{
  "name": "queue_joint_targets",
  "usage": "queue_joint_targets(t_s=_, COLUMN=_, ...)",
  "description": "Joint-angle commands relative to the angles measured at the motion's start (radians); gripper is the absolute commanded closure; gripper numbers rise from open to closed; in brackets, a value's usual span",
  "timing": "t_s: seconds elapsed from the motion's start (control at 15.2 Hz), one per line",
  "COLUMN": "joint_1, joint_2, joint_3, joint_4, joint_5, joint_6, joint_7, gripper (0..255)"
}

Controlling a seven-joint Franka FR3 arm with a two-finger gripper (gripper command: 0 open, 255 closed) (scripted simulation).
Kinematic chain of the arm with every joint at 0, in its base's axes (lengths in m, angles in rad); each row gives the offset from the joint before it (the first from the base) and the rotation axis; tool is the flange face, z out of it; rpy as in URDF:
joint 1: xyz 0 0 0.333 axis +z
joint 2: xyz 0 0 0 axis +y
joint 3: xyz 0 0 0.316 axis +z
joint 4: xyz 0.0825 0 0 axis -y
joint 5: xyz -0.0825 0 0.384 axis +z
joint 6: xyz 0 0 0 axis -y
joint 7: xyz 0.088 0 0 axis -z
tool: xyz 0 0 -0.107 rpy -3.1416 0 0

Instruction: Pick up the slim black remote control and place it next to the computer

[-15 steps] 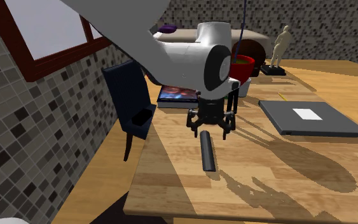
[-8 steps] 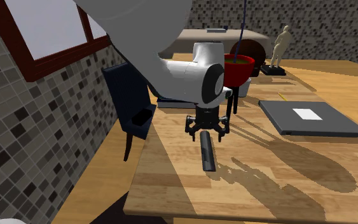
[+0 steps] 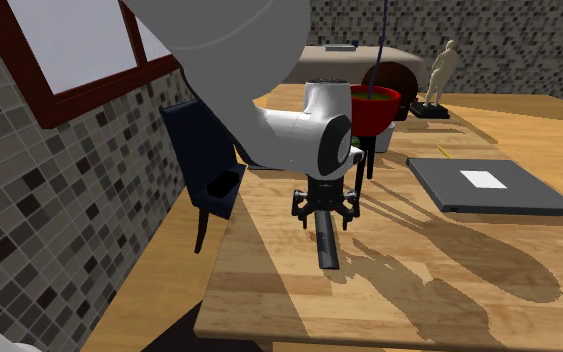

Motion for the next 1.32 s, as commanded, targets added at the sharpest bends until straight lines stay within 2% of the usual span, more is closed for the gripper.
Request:
queue_joint_targets(t_s=0.0, joint_1=0.000, joint_2=0.000, joint_3=0.000, joint_4=0.000, joint_5=0.000, joint_6=0.001, joint_7=0.000, gripper=0)
queue_joint_targets(t_s=0.13, joint_1=0.000, joint_2=0.000, joint_3=0.000, joint_4=0.000, joint_5=0.000, joint_6=0.000, joint_7=0.000, gripper=0)
queue_joint_targets(t_s=0.2, joint_1=0.000, joint_2=0.000, joint_3=0.000, joint_4=0.000, joint_5=0.000, joint_6=0.000, joint_7=0.000, gripper=255)
queue_joint_targets(t_s=0.79, joint_1=0.000, joint_2=0.000, joint_3=0.000, joint_4=0.000, joint_5=0.000, joint_6=0.001, joint_7=0.000, gripper=255)
queue_joint_targets(t_s=1.25, joint_1=0.001, joint_2=-0.065, joint_3=0.002, joint_4=0.031, joint_5=0.014, joint_6=-0.096, joint_7=-0.015, gripper=255)
